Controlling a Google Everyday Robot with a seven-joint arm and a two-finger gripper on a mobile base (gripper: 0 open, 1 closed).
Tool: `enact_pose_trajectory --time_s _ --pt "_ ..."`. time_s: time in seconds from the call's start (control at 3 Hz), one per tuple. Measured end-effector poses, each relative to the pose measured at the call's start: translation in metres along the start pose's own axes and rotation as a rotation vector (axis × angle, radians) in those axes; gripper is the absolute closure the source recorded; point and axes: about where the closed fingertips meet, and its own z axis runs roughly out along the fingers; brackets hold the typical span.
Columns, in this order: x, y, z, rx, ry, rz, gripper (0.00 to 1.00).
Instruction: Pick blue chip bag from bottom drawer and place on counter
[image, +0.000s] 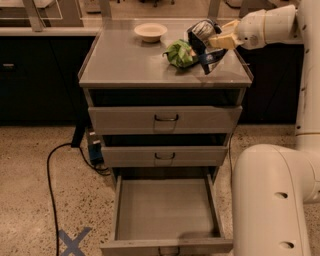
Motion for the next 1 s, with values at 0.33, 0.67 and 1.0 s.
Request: enact_pose_trajectory --time_s 0.33,0.67,1.0 --pt "0.019 -0.010 -0.007 0.039 -0.001 0.051 1.00" --pt "0.032 -0.018 -0.007 0.070 0.006 0.066 1.00" --pt "0.046 -0.024 0.002 0.089 0.032 0.081 1.00"
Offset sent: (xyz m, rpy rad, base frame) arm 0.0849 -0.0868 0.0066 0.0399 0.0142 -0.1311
